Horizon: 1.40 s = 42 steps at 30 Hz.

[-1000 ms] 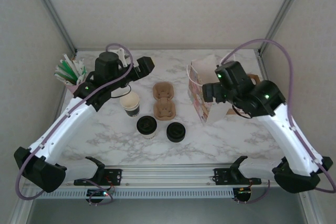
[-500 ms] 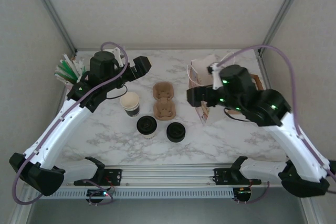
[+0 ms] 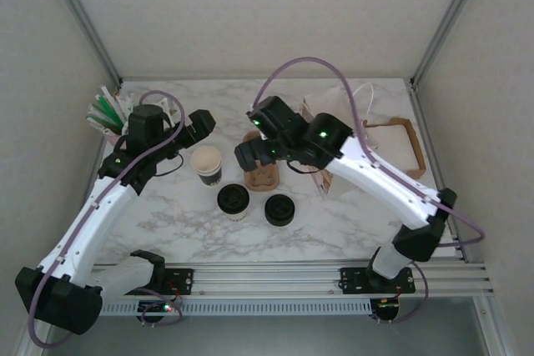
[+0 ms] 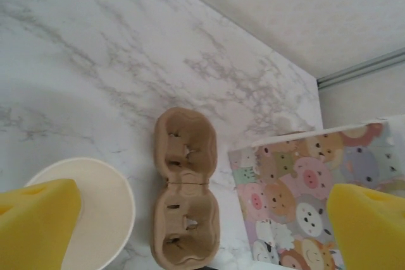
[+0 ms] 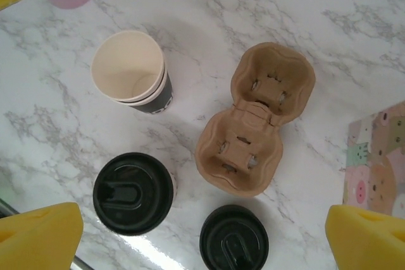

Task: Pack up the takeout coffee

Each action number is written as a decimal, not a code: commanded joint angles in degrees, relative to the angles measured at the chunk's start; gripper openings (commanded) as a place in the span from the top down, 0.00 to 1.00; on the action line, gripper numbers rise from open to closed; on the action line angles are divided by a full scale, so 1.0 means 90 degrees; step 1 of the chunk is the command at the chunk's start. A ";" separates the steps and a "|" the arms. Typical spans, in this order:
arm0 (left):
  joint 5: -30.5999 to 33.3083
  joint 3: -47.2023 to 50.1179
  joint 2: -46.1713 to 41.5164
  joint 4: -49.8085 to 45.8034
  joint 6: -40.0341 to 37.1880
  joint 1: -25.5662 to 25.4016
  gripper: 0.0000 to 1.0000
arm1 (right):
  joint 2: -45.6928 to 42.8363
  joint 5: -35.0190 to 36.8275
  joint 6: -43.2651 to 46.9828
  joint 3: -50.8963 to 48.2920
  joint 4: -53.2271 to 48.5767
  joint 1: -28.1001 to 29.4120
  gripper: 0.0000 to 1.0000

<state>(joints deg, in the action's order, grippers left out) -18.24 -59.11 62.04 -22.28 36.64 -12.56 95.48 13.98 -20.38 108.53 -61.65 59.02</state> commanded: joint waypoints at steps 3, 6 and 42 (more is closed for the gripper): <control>-0.0707 -0.0082 0.0400 0.0511 -0.0116 0.0447 0.02 | 0.1042 0.0176 -0.0184 0.0791 -0.0613 -0.0145 0.03; -0.0889 -0.0124 0.0702 0.0664 -0.0097 0.0691 0.06 | 0.1483 -0.0008 -0.0432 0.0993 -0.0731 -0.0384 0.13; -0.1381 -0.1212 0.4184 0.1203 -0.0507 0.0016 0.55 | 0.4160 -0.0767 -0.1061 0.1923 -0.0782 -0.1442 0.48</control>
<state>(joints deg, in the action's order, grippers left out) -29.65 -68.58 98.85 -12.19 33.15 -11.97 131.39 7.38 -29.02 123.52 -67.29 46.46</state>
